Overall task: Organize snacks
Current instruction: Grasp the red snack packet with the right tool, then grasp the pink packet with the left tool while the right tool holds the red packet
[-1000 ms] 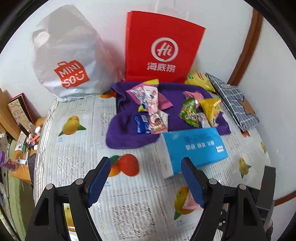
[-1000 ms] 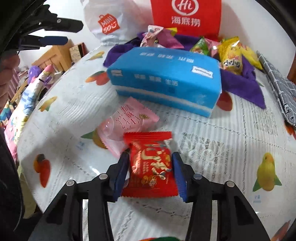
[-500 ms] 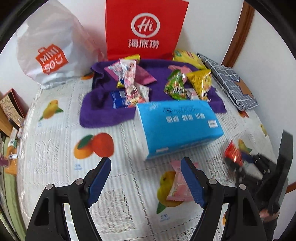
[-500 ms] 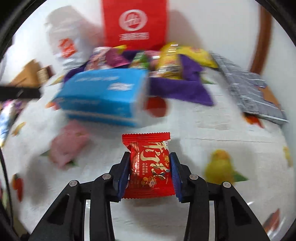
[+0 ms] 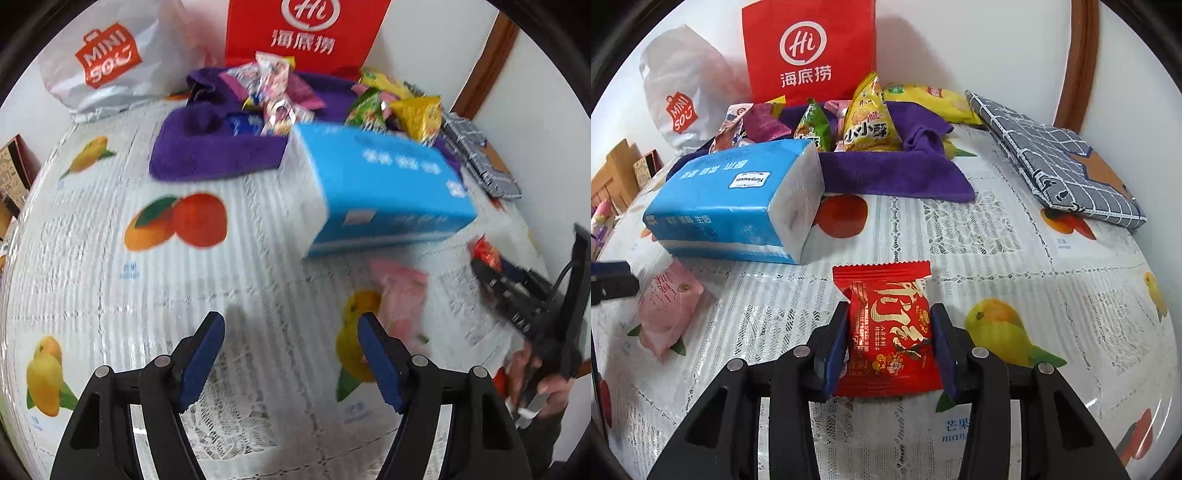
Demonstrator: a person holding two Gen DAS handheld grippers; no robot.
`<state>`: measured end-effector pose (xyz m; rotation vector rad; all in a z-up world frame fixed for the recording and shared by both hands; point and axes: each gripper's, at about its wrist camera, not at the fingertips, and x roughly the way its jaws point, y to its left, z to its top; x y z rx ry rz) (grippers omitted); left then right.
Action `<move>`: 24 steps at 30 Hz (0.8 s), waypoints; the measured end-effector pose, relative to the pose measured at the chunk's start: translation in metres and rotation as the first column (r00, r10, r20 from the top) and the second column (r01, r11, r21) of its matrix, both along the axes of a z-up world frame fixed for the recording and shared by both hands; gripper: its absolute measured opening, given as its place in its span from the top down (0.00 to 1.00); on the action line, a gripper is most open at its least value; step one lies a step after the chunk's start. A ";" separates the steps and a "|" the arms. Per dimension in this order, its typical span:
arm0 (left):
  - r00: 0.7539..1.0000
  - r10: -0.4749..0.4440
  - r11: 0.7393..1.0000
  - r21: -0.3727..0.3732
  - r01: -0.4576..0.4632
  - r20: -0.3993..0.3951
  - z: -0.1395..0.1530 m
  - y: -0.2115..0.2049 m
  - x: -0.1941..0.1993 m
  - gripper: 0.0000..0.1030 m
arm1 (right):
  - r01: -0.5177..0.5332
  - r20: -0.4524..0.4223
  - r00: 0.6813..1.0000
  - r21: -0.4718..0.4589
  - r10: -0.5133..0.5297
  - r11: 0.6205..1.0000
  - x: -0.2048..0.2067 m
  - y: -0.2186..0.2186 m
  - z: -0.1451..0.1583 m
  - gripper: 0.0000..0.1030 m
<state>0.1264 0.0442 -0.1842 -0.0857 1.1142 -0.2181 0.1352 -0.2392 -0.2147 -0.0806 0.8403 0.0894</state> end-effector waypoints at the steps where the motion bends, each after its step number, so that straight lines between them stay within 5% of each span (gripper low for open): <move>1: 1.000 0.003 1.000 -0.005 -0.003 0.001 -0.004 0.001 -0.001 0.28 | 0.000 -0.001 1.000 0.001 0.000 1.000 0.000 0.000 0.000 0.58; 10: 0.999 -0.012 0.996 -0.085 0.016 0.044 -0.005 0.003 -0.012 0.15 | 0.000 -0.005 1.000 0.009 0.000 1.000 0.003 -0.001 -0.001 0.56; 15: 0.996 -0.072 0.972 -0.220 0.080 0.044 -0.004 -0.006 -0.014 0.15 | 0.000 -0.005 1.000 0.011 0.000 1.000 0.003 -0.001 0.000 0.56; 24: 0.988 -0.122 0.993 0.011 0.121 0.090 -0.005 -0.062 -0.013 0.16 | 0.000 -0.005 1.000 0.014 0.000 1.000 0.003 -0.002 -0.001 0.55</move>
